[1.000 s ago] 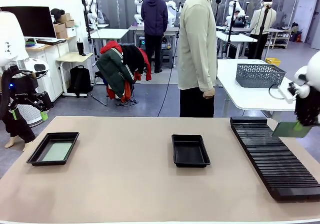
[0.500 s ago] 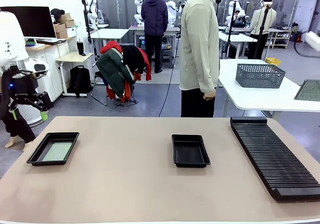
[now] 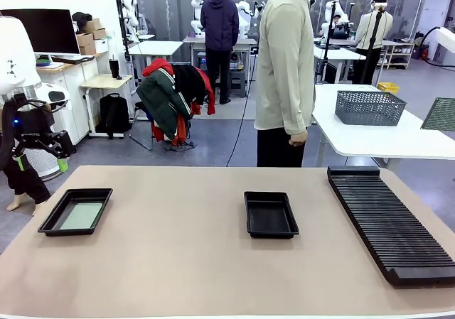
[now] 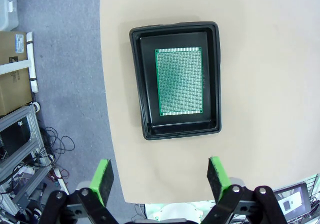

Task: Inspect and transfer BCBs to ESD trays.
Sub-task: Pick up the Blank PCB from the PCB Rack and place it in the right ESD tray.

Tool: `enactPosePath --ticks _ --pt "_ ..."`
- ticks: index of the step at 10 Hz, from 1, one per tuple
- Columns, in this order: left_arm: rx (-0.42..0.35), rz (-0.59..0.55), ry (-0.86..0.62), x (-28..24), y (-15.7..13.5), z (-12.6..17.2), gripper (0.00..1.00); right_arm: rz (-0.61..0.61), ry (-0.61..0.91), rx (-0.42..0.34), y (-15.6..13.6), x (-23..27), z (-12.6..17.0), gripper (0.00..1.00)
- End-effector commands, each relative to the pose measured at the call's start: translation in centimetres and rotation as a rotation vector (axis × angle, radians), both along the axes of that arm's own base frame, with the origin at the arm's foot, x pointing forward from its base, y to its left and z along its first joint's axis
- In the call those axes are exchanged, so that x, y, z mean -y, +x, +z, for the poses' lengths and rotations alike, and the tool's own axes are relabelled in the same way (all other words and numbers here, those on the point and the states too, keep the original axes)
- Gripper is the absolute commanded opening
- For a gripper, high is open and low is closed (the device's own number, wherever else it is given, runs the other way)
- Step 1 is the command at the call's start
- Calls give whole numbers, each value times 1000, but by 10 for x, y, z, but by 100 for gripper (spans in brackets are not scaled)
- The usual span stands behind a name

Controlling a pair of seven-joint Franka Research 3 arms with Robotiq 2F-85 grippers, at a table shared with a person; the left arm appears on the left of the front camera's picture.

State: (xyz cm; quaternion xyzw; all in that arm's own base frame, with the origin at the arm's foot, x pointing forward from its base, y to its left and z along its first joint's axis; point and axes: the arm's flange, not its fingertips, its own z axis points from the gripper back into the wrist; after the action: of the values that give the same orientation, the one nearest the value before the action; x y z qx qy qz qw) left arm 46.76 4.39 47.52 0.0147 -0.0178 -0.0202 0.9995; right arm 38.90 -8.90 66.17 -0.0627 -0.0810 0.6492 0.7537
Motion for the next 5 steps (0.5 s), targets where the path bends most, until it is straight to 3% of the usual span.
enactPosePath --ticks 1,5 --pt "7 -2 1 -1 -1 -2 100 2 0 3 -1 0 1 3" --pt "7 -2 1 -1 -1 -2 100 2 0 3 -1 0 1 3"
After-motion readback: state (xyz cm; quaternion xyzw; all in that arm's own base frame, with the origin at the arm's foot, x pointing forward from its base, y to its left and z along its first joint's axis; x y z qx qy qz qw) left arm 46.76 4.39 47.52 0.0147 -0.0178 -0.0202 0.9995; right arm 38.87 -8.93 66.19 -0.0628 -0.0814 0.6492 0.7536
